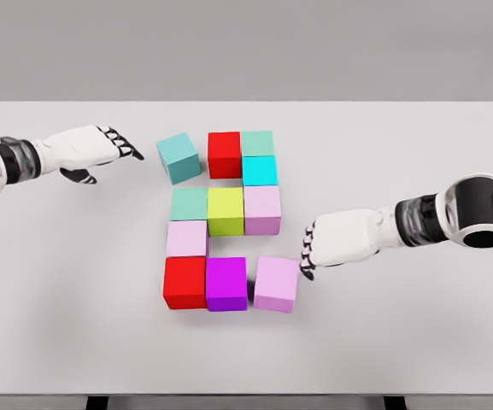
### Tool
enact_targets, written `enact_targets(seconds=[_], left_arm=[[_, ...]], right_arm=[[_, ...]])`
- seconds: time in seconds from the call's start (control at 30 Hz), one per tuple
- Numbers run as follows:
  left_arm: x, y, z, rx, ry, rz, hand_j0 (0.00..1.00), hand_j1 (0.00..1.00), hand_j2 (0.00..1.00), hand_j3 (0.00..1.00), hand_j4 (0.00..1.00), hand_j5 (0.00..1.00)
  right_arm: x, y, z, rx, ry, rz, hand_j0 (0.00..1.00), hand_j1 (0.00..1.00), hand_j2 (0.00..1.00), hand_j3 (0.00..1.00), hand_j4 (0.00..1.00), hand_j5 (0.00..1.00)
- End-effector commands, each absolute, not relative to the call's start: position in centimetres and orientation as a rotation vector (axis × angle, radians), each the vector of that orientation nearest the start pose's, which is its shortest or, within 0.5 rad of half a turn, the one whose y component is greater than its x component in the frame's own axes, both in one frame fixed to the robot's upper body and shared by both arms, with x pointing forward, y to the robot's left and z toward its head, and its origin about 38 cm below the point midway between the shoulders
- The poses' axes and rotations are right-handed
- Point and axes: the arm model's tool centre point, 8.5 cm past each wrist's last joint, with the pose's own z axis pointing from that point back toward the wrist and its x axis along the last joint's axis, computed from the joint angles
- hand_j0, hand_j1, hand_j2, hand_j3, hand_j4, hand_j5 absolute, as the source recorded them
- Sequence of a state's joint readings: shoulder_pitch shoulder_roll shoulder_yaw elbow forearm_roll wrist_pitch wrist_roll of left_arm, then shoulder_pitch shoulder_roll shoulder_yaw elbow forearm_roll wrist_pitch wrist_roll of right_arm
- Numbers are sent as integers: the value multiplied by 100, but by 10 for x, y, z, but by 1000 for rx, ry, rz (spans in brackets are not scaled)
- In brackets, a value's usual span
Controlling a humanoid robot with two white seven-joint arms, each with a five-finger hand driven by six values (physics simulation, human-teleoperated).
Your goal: Assemble the squares on the desktop into the number 2
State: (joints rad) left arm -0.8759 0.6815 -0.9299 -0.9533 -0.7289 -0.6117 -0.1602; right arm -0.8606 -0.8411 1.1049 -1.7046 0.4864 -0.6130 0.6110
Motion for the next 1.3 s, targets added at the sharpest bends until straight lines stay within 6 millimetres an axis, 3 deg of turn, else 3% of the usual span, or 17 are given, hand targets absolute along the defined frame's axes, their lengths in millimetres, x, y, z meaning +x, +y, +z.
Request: enact_targets(seconds=[0.0,0.27,0.43,0.53,0.87,1.27], left_arm=[[503,325,155,656,-1213,-2139,90,90,90,90,90,90],[507,328,155,665,-1195,-2129,90,90,90,90,90,90],[510,311,148,637,-1215,-2133,90,90,90,90,90,90],[511,304,145,624,-1223,-2136,90,90,90,90,90,90],[513,296,146,619,-1239,-2137,90,90,90,90,90,90],[517,302,144,624,-1215,-2118,90,90,90,90,90,90]], right_arm=[[372,-200,182,153,1341,-3025,57,57,57,57,57,57],[373,-206,182,160,1337,-3040,57,57,57,57,57,57],[370,-218,180,159,1320,-3070,57,57,57,57,57,57],[357,-216,184,139,1315,-3041,57,57,57,57,57,57],[352,-203,177,73,1355,-3020,57,57,57,57,57,57],[352,-195,177,60,1372,-2998,57,57,57,57,57,57]])
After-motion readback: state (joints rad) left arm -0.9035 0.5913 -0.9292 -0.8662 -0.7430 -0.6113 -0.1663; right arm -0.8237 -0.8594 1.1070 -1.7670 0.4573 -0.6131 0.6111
